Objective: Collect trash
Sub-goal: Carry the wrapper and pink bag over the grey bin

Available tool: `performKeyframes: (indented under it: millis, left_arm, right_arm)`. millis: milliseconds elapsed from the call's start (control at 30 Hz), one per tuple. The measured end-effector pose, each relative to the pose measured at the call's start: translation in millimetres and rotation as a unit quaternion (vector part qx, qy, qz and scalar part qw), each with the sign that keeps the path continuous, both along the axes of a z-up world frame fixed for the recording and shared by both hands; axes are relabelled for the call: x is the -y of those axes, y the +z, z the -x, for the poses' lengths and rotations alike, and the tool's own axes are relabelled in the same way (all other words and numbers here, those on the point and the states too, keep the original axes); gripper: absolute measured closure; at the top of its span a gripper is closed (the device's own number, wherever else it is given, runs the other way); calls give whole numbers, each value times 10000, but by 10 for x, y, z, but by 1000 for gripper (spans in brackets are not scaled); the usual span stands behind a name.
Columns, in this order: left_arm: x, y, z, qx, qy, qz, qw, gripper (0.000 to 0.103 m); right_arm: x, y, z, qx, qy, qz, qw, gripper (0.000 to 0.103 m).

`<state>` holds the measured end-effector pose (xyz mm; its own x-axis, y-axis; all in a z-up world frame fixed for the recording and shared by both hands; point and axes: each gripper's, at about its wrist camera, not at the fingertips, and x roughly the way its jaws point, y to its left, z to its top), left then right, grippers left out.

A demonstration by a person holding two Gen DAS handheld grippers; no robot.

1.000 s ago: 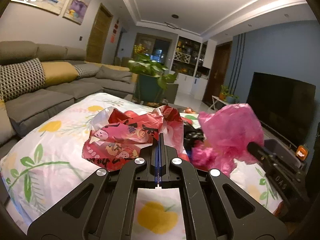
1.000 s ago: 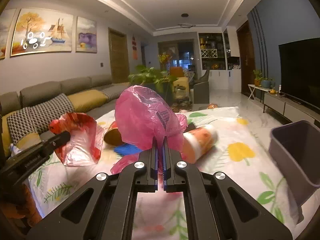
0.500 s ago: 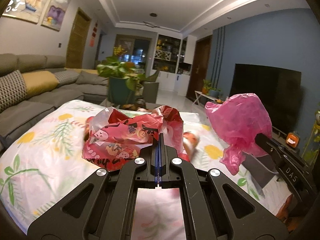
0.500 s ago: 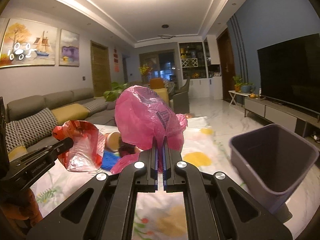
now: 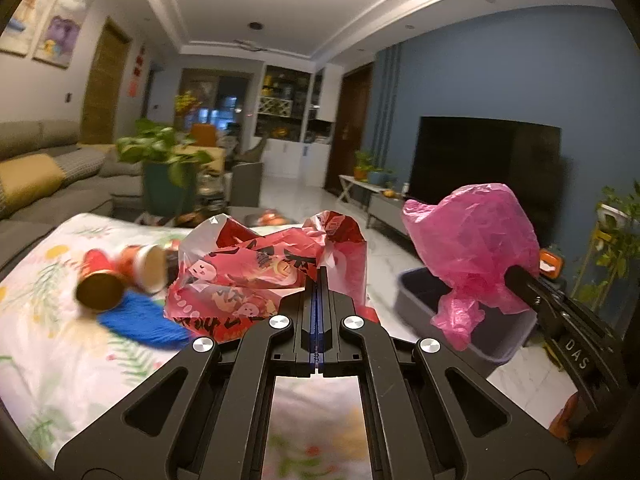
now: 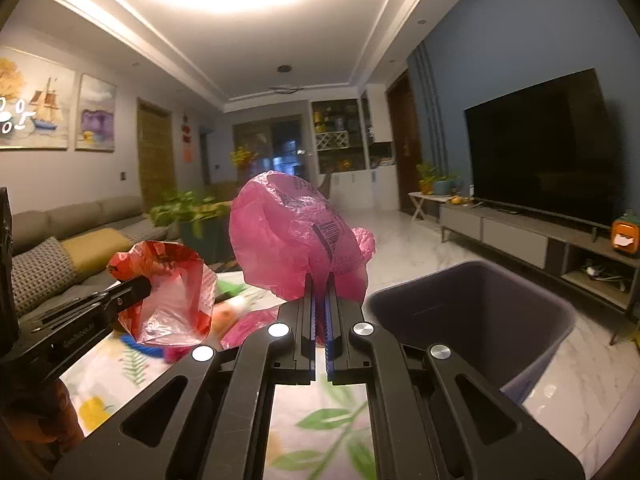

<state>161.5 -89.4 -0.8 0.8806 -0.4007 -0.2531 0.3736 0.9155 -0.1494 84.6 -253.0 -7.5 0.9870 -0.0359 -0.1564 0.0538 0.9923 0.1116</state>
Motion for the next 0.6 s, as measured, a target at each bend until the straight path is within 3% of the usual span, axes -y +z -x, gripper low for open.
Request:
performKeyframes:
  millis: [333, 600]
  left_arm:
    - [855, 114, -134, 216, -771, -96, 9967, 103]
    - [1311, 54, -342, 111, -1127, -45, 9936, 103]
  right_arm:
    - [635, 15, 80, 113, -858, -121, 9962, 99]
    - [930, -38, 57, 87, -1238, -196, 9921, 99]
